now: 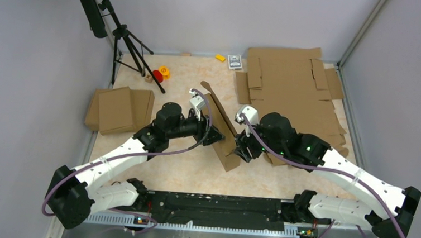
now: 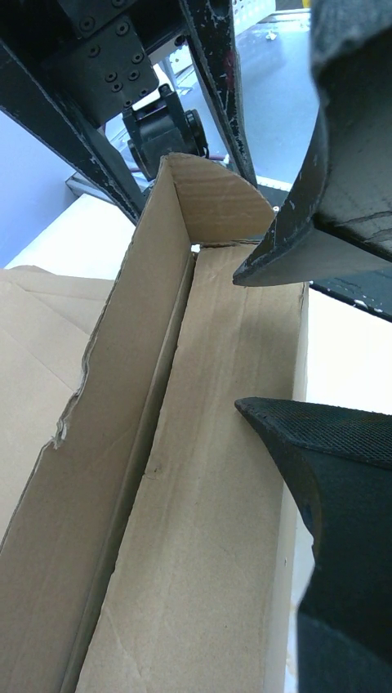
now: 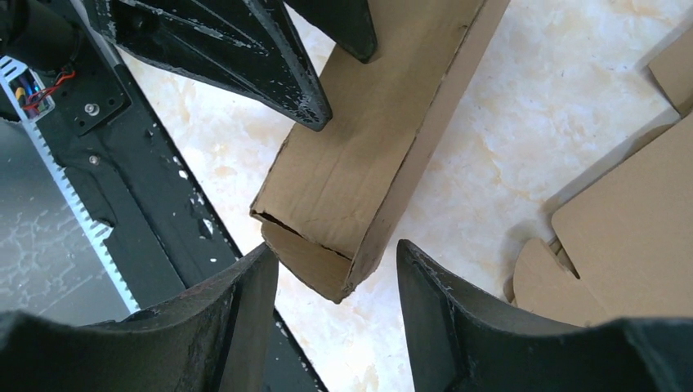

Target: Fold the paper box

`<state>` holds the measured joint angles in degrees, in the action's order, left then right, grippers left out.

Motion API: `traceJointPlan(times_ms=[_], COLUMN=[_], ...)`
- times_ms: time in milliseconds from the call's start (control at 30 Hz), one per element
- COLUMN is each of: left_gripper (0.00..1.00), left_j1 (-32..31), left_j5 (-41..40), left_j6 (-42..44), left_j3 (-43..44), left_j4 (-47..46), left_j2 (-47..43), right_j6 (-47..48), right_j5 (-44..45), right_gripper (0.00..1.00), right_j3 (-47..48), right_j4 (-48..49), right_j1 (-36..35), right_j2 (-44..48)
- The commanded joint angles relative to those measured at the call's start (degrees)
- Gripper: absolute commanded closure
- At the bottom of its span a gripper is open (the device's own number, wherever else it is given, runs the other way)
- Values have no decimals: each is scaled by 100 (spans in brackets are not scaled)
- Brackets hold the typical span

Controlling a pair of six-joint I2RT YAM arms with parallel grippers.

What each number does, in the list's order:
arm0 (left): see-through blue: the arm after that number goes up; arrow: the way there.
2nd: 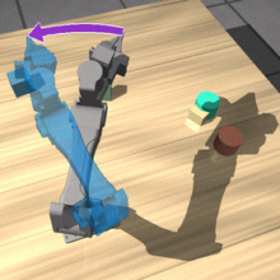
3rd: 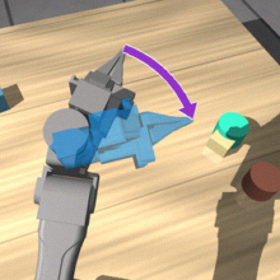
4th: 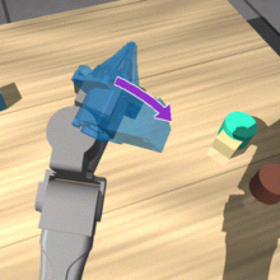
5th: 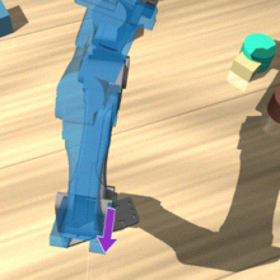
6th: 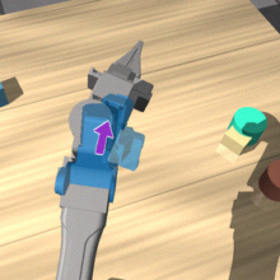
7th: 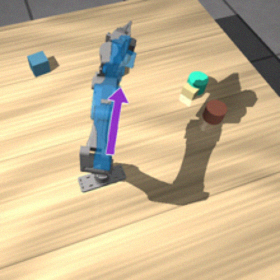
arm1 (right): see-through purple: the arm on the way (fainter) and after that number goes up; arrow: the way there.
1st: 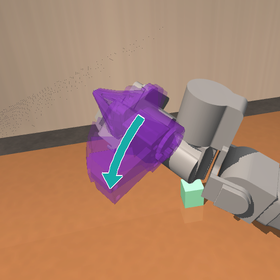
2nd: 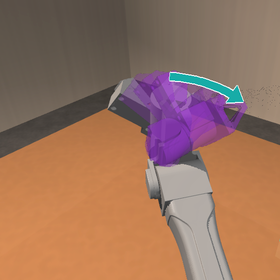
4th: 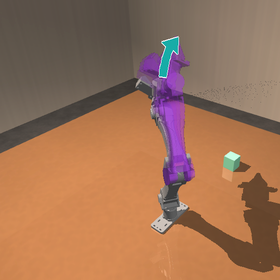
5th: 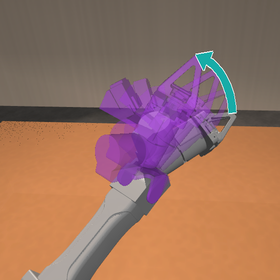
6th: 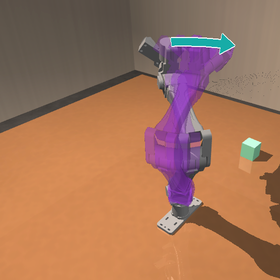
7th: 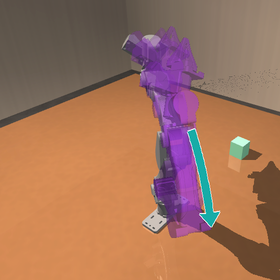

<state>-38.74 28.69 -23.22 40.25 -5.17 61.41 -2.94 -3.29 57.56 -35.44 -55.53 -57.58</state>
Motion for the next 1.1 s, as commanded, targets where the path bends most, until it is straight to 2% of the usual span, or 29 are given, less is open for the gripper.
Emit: traceJointPlan(times_ms=[0,567,633,800,1067], left_gripper=[45,45,45,45,45], left_j1=[-19,-19,-19,-19,-19], left_j5=[-8,14,8,39,48], left_j6=[55,36,37,33,6], left_j3=[71,65,52,39,-7], left_j4=[253,241,236,206,139], left_j2=[126,145,127,142,170], right_j6=[86,152,195,255,-47], right_j5=[-185,-169,-140,46,209], right_gripper=[46,56,56,48,49], right_j3=[295,402,427,563,615], right_j4=[206,69,20,-185,-63], right_j1=[-120,-347,-350,-349,-350], right_j2=[-90,-432,-423,-387,-301])
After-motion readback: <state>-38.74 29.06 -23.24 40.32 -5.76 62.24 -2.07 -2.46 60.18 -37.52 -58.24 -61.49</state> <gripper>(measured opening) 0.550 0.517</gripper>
